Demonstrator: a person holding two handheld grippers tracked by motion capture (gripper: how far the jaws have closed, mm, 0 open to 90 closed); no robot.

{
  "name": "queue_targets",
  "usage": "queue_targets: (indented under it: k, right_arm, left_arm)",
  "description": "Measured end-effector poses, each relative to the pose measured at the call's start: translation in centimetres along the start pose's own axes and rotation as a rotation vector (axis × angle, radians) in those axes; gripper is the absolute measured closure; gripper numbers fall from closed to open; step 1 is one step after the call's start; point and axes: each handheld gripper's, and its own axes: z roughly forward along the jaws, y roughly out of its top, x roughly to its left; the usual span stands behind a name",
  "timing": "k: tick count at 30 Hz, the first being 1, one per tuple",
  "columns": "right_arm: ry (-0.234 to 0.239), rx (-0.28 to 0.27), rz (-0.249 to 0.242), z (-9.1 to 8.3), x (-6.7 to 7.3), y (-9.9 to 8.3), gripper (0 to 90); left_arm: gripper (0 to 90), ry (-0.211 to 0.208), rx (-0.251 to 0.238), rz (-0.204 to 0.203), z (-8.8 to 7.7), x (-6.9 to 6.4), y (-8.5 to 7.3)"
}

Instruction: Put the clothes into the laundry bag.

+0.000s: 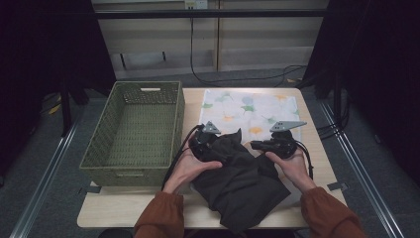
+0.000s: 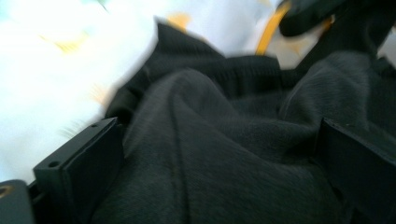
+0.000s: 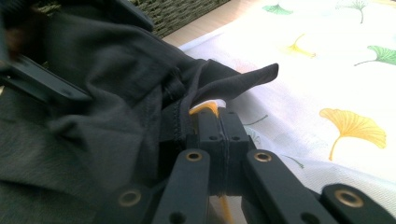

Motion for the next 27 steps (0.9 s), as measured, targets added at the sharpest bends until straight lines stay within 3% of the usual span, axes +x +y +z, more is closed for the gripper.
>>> queue_targets:
  k: [2, 4, 6, 7, 9, 10, 12, 13, 14, 15, 18, 19, 21, 22, 23, 25, 27]
  right_arm:
    - [-0.004, 0.003, -0.002, 0.1, 0.1, 0.0, 89.6]
    - [0.000, 0.009, -0.005, 0.2, 0.1, 0.0, 89.6]
    - [-0.001, 0.019, -0.010, 0.4, 0.2, 0.0, 89.6]
    - [-0.002, 0.024, -0.011, 0.5, 0.3, 0.0, 89.6]
    - [0.001, 0.029, -0.016, 0.6, 0.4, -0.1, 89.6]
    - [-0.006, 0.031, -0.021, 0.6, 0.4, -0.1, 89.6]
    - [0.003, 0.034, -0.021, 0.7, 0.4, -0.1, 89.6]
    - [-0.001, 0.037, -0.025, 0.8, 0.5, -0.1, 89.6]
    - [0.000, 0.037, -0.023, 0.8, 0.5, -0.1, 89.6]
    - [-0.003, 0.038, -0.024, 0.8, 0.5, -0.1, 89.6]
    - [-0.004, 0.036, -0.021, 0.8, 0.5, -0.1, 89.6]
    - [-0.004, 0.037, -0.022, 0.8, 0.5, -0.1, 89.6]
    - [-0.004, 0.037, -0.017, 0.8, 0.4, -0.1, 89.6]
    - [-0.002, 0.034, -0.014, 0.9, 0.4, -0.1, 89.6]
    - [-0.003, 0.033, -0.014, 0.9, 0.3, -0.1, 89.6]
    - [-0.007, 0.030, -0.008, 0.8, 0.2, -0.1, 89.6]
    - [-0.009, 0.026, -0.004, 0.7, 0.0, 0.0, 89.7]
  left_arm:
    - [0.0, 0.010, 0.036, -0.006, 0.9, -0.1, -0.6]
    - [0.0, 0.041, 0.061, 0.019, 1.6, -0.5, -1.0]
    - [0.0, 0.041, 0.071, 0.017, 2.2, -0.7, -1.4]
    - [0.0, 0.029, 0.088, 0.026, 2.5, -0.7, -1.6]
    - [0.0, -0.013, 0.069, 0.015, 2.9, -0.3, -2.3]
    - [0.0, -0.054, 0.053, -0.014, 3.2, 0.1, -2.8]
    - [0.0, -0.083, 0.060, -0.066, 3.8, 0.6, -3.2]
    - [0.3, -0.094, 0.078, -0.070, 3.8, 0.8, -3.1]
    - [4.8, -0.104, 0.083, -0.064, 3.7, 0.8, -2.9]
    - [12.7, -0.145, 0.079, -0.071, 3.7, 0.9, -2.9]
    - [34.4, -0.159, 0.084, -0.071, 3.5, 0.9, -2.7]
    - [37.7, -0.165, 0.069, -0.081, 3.4, 0.9, -2.7]
    - [54.1, -0.121, 0.046, -0.017, 2.8, 0.5, -2.6]
    - [57.2, -0.110, 0.040, -0.024, 2.7, 0.3, -2.5]
    - [59.4, -0.101, 0.040, 0.004, 2.4, 0.3, -2.4]
    - [64.4, -0.080, 0.003, -0.009, 1.7, 0.0, -2.2]
    - [65.8, -0.072, -0.031, 0.008, 1.0, -0.4, -1.8]
